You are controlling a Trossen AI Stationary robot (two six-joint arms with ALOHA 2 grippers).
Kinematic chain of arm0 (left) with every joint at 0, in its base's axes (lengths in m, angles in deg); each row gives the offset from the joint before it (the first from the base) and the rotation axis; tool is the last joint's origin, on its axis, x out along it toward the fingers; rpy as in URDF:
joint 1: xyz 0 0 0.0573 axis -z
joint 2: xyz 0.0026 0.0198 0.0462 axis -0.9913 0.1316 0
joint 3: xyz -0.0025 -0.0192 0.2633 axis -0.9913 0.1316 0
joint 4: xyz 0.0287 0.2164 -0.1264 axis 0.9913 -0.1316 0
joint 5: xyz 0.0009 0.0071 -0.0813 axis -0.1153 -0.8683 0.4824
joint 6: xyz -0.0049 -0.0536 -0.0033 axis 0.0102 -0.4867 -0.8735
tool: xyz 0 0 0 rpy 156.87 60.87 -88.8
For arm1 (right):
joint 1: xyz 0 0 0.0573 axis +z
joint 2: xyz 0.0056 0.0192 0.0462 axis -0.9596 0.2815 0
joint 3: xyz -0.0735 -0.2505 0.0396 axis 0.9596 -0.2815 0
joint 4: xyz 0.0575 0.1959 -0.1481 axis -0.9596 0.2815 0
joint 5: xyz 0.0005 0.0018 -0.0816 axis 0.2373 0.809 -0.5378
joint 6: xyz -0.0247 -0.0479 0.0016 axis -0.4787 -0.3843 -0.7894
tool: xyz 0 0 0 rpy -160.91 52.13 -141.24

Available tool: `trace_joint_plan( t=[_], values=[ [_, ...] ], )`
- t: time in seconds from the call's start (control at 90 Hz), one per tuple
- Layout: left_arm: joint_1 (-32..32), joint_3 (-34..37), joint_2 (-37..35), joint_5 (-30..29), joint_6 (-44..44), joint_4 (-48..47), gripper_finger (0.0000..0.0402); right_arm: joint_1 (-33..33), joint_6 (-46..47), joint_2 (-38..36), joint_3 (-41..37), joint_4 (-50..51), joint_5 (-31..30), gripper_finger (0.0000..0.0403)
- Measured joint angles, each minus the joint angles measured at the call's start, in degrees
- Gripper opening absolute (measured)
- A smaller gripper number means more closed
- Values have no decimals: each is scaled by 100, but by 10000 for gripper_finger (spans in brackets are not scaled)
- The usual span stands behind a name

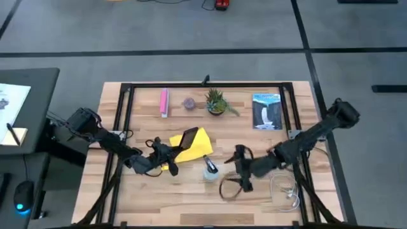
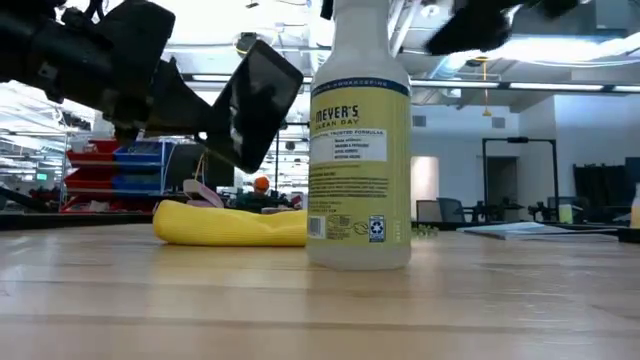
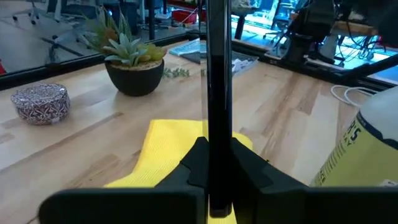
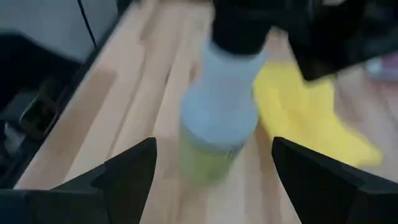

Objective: Apply microfiber cloth
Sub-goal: Spray the front of the cellphone with the spray bottle

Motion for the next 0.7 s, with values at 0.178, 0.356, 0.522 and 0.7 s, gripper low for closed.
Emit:
trace_joint_plan(
  t=[0.178, 0.356, 0.522, 0.7],
  values=[
    [0, 0, 0, 28, -17, 4, 11, -558, -364, 76, -217, -389, 202, 306],
    [-69, 0, 0, 33, -85, 101, 11, -964, -384, 170, -206, -736, 322, 306],
    [-139, -76, 0, 79, -31, 153, 11, -1110, -561, 176, -219, -868, 1098, 306],
    [-249, -101, 0, 273, 20, 116, 11, -1129, -575, 175, -167, -918, 1714, 306]
  ],
)
